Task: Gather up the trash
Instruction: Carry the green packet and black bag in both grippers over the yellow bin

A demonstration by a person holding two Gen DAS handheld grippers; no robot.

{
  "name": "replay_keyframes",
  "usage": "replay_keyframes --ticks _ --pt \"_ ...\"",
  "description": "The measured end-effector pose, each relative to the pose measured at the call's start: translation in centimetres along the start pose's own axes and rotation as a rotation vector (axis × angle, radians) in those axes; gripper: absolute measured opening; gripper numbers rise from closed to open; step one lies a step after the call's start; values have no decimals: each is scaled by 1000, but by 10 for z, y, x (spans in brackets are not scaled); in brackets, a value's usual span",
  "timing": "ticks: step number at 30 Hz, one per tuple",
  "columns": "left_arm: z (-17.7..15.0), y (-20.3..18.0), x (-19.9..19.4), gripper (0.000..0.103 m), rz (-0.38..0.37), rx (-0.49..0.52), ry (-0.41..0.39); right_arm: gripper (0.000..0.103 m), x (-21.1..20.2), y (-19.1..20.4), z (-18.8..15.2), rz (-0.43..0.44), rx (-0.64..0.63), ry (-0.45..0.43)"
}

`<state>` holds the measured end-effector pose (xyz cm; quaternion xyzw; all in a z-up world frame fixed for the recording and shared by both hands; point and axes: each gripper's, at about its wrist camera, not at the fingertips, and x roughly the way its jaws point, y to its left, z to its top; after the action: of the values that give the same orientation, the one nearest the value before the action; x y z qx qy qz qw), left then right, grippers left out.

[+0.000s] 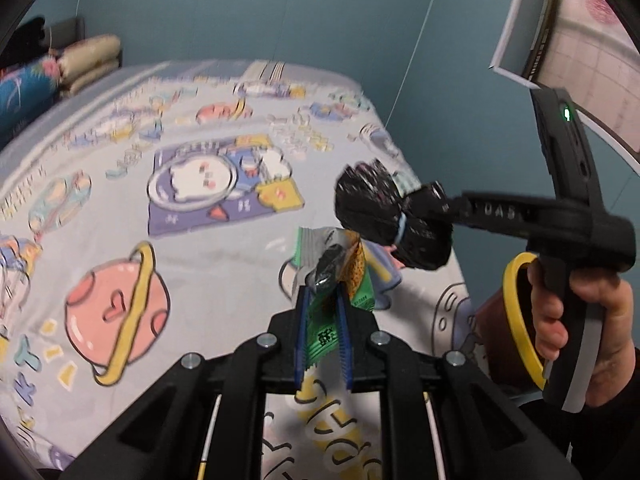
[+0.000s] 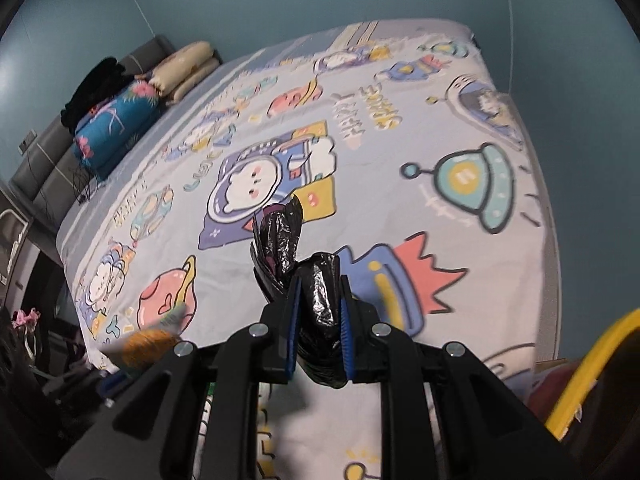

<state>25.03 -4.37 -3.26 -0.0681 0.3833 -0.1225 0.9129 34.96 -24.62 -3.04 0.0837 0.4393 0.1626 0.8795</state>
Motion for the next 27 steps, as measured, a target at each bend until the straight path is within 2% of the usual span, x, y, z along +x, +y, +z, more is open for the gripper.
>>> replay_keyframes --ticks 7,16,27 --pt "13 -42 -38 12 -18 101 -107 16 -57 -29 -12 -22 45 -88" --pt "22 -108 -58 12 -66 240 -179 16 -124 -81 -38 -85 120 -190" --pt "20 -196 -49 12 -159 396 -190 16 -181 -154 -78 -203 233 -274"
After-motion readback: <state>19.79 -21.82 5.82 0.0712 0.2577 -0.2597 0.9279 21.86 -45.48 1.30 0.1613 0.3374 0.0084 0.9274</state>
